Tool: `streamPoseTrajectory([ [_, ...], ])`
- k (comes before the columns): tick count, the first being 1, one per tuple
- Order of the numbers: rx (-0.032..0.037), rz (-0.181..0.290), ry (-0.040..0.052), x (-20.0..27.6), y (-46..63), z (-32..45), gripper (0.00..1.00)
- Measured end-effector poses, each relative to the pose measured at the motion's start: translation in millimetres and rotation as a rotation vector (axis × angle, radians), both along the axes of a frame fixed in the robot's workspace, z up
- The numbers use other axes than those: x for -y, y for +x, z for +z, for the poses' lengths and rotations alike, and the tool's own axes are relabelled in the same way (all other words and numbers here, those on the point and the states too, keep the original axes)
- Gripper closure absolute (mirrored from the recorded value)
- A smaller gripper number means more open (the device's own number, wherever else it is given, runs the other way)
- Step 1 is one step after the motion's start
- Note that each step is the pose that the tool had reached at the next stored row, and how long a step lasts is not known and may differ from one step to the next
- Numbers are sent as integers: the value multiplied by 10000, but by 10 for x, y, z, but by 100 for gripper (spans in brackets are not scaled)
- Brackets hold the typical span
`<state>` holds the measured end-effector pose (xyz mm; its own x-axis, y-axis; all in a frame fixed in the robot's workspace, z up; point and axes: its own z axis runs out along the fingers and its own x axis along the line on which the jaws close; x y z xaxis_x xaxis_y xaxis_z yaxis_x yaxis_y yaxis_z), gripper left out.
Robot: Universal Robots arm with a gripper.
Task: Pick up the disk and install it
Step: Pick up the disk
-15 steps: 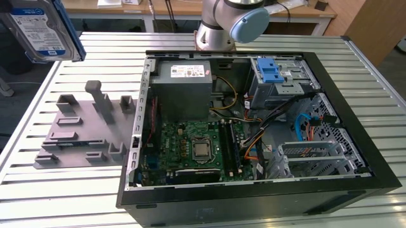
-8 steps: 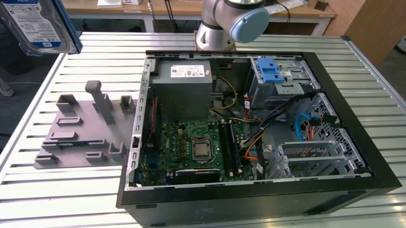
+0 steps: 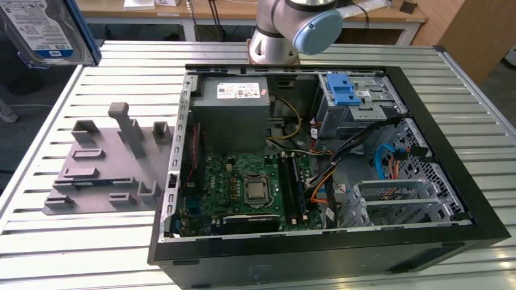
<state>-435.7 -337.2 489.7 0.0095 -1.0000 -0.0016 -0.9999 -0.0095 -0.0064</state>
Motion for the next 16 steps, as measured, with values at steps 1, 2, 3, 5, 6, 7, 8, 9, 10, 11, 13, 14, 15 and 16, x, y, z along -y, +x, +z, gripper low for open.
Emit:
streamPoseTrajectory([
  [1, -1, 0, 0, 28, 0, 0, 64],
  [2, -2, 0, -1, 54, 1, 1, 64],
  [3, -1, 0, 0, 75, 3, 0, 64],
  [5, -14, -1, 1, 98, 23, 0, 64],
  [6, -35, -1, 0, 103, 36, 1, 64],
  [7, -61, 0, 0, 107, 52, 0, 64],
  [8, -93, -1, 0, 109, 65, 1, 64],
  [9, -125, -1, 0, 111, 79, 1, 64],
  [10, -154, -1, 0, 114, 94, 0, 64],
  [11, -175, -1, 0, 119, 108, 0, 64],
  [13, -184, -4, 0, 142, 122, 0, 64],
  [14, -186, -6, 0, 156, 128, 0, 64],
  [15, -189, -8, 0, 170, 133, 1, 64],
  [16, -190, -11, 0, 186, 137, 0, 64],
])
